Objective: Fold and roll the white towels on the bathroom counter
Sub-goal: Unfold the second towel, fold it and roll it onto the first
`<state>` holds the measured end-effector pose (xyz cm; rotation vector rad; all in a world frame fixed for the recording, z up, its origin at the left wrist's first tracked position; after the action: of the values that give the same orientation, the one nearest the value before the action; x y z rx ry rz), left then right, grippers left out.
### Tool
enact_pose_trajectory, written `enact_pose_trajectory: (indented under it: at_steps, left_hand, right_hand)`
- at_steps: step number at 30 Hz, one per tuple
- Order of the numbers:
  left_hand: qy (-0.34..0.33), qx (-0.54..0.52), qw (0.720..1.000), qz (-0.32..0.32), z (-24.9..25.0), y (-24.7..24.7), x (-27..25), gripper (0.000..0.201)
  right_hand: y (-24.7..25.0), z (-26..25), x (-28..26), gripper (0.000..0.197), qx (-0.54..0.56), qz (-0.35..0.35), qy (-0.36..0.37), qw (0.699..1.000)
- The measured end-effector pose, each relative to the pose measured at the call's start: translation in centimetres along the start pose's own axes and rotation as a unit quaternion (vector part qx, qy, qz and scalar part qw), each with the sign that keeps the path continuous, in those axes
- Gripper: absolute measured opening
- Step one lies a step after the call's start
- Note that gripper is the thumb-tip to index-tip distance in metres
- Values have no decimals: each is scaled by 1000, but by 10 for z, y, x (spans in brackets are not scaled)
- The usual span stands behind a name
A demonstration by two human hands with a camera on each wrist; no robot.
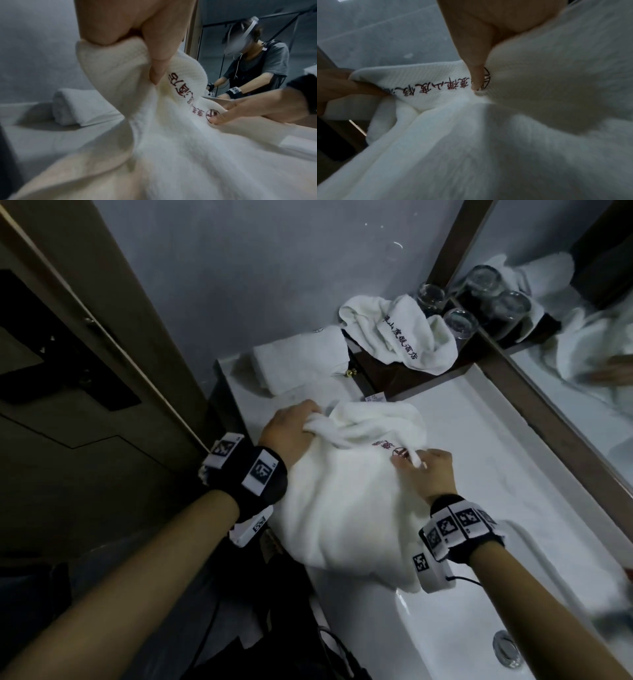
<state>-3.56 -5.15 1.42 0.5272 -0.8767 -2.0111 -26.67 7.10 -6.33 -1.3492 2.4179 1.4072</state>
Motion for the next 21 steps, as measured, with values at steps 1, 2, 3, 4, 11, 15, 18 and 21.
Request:
enact_pose_trajectory:
  at_steps: [1, 2, 3, 4, 11, 15, 18, 21]
  left_hand:
    - [7, 2, 1000, -16, -2, -9, 0, 34]
    - [21, 2, 1000, -23, -6, -13, 0, 37]
    - [37, 3, 999, -26, -11, -15, 0, 41]
    - [55, 9, 998, -29, -18, -15, 0, 44]
    - [39, -26, 995, 91, -39, 50, 7, 13]
    - [-33, -142, 986, 80, -19, 70, 12, 26]
    - [-106, -129, 986, -21, 7, 60, 12, 24]
    - [-240, -6, 966, -94, 38, 44, 4, 7]
  right_hand:
    - [-3, 0, 6, 31, -15, -7, -4, 1000]
    - [-6, -1, 13, 30, -28, -15, -1, 999]
    - [-8, -4, 19, 33, -32, -19, 1, 999]
    - [-9, -6, 25, 34, -25, -24, -1, 999]
    - [-19, -31, 26, 29, 30, -27, 39, 998]
    - [-21, -85, -3, 23, 62, -14, 179, 982]
    - [-34, -126, -37, 42, 77, -92, 282, 952]
    - [-50, -149, -69, 45, 43, -182, 345, 920]
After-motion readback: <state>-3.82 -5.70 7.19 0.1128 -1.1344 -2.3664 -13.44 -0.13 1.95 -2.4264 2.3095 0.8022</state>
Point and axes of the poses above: each hand's wrist, its own x-axis towards the middle knuckle, its own y-axis out of the back of the hand, z = x × y, the point moved 9 cm from there along x, towards the middle knuckle, and after that the axes turned 7 degrees about -y, right-handed, at the moved point
